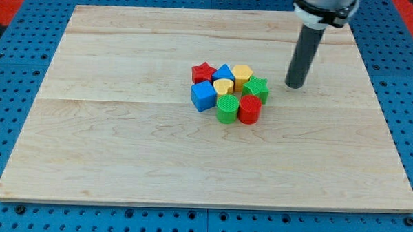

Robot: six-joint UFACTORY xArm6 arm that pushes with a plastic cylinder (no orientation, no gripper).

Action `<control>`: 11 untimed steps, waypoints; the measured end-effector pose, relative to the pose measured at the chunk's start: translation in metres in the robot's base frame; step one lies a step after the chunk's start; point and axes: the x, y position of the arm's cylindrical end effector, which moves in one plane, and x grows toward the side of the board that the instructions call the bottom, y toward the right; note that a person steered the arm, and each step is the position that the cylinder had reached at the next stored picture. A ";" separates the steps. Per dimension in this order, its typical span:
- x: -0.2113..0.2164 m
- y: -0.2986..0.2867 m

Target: Slide red circle below yellow hexagon

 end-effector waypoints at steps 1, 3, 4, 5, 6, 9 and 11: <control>0.029 -0.046; 0.037 -0.108; 0.037 -0.109; 0.037 -0.096; 0.021 -0.071; 0.042 -0.042; 0.072 -0.005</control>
